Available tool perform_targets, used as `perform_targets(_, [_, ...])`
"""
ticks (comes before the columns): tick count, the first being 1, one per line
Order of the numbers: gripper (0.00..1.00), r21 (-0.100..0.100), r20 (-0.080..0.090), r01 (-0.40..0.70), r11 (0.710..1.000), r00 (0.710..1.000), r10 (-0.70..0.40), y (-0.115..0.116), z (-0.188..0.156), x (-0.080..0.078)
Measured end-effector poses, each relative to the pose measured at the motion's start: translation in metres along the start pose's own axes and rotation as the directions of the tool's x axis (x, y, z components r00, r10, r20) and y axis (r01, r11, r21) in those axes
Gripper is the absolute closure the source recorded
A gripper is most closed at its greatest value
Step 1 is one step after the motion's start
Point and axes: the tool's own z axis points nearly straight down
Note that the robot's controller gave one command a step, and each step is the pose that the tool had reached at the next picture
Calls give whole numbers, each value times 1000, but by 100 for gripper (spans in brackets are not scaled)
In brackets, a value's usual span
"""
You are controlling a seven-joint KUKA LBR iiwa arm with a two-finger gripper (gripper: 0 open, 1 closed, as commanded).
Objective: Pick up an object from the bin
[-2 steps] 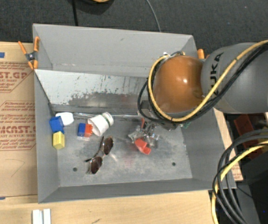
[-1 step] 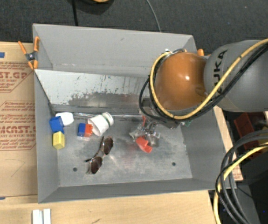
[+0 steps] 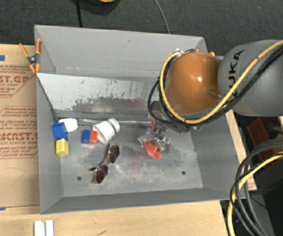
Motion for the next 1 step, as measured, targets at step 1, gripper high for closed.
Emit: perform_targets(1, [100, 2, 1, 0, 1000, 1000, 0, 0, -5, -1])
